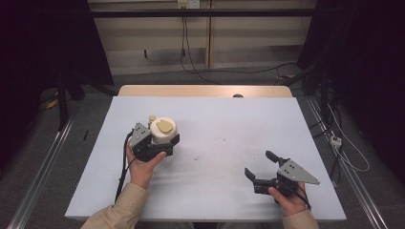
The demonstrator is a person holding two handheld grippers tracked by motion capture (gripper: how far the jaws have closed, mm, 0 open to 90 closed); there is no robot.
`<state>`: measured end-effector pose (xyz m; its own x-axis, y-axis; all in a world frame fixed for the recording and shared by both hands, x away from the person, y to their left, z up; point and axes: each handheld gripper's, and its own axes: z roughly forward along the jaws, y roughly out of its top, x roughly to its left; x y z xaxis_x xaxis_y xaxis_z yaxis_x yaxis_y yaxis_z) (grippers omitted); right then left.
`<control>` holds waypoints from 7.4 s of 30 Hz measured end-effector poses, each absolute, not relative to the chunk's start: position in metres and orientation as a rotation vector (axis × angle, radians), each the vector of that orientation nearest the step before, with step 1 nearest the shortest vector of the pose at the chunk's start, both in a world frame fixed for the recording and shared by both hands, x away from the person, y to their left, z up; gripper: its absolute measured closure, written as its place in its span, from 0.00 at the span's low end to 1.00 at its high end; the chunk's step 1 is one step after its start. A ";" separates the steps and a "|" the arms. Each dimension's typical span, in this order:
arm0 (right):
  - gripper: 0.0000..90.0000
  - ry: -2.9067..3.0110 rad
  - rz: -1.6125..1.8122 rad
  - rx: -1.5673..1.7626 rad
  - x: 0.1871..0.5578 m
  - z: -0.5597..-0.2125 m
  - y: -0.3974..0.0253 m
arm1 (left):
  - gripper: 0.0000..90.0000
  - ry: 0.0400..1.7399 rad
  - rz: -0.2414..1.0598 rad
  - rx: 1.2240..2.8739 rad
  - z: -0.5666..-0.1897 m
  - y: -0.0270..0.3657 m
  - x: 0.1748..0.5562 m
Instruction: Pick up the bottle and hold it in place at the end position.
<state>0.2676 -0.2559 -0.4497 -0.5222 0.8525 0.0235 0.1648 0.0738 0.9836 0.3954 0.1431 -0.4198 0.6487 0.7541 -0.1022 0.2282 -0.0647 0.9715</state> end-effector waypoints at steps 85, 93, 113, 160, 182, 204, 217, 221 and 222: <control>0.04 1.743 1.472 1.024 0.261 -0.450 -0.264 | 0.07 0.757 0.454 1.652 -0.420 0.086 0.417; 0.04 1.744 1.473 1.020 0.261 -0.450 -0.264 | 0.07 0.760 0.440 1.651 -0.422 0.082 0.419; 0.04 1.742 1.471 1.023 0.261 -0.451 -0.265 | 0.07 0.751 0.427 1.665 -0.426 0.070 0.425; 0.04 1.740 1.481 1.035 0.262 -0.452 -0.266 | 0.07 0.726 0.364 1.680 -0.434 0.036 0.438; 0.04 1.739 1.484 1.036 0.262 -0.452 -0.267 | 0.07 0.748 0.382 1.702 -0.442 0.021 0.446; 0.04 1.732 1.484 1.036 0.263 -0.451 -0.268 | 0.07 0.776 0.413 1.702 -0.451 0.024 0.455; 0.04 1.740 1.486 1.041 0.262 -0.452 -0.268 | 0.07 0.768 0.411 1.694 -0.454 0.022 0.455; 0.04 1.741 1.485 1.047 0.262 -0.452 -0.268 | 0.07 0.764 0.418 1.696 -0.455 0.022 0.453; 0.04 1.741 1.484 1.045 0.262 -0.452 -0.268 | 0.07 0.757 0.425 1.699 -0.456 0.022 0.453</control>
